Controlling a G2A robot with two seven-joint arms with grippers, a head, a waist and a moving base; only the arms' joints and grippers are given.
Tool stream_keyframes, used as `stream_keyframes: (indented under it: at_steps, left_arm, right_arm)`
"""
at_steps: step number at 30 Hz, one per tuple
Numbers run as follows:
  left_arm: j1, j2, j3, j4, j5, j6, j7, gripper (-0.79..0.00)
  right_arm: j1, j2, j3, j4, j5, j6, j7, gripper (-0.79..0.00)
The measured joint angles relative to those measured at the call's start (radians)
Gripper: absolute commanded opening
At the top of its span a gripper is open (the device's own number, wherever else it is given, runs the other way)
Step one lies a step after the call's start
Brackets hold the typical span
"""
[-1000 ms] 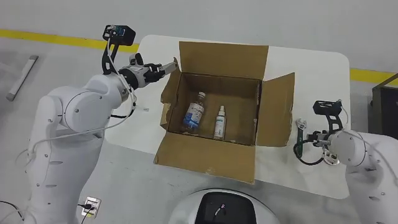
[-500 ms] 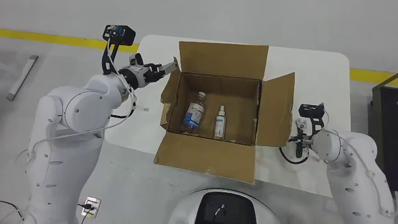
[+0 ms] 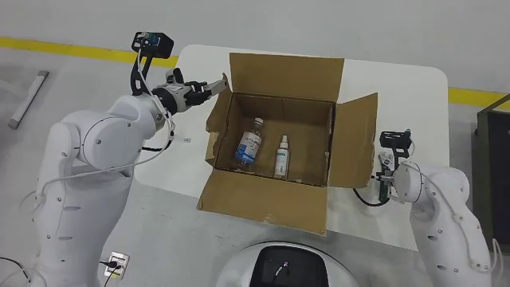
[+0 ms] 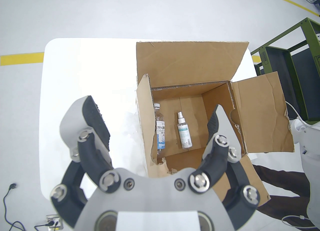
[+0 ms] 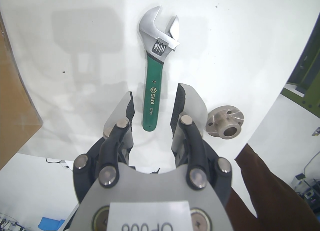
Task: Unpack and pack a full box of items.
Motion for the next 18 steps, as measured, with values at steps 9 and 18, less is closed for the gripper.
stream_keyframes:
  at_steps: [9,18]
  left_arm:
    - [0.000,0.000,0.000,0.000,0.000,0.000,0.000,0.000]
    - [0.000,0.000,0.000,0.000,0.000,0.000,0.000,0.000]
  right_arm:
    - [0.002,-0.013,0.013,0.022,-0.002,0.000,0.000,-0.443]
    - [-0.005,-0.025,0.026,0.033,0.004,0.000,0.000,-0.446]
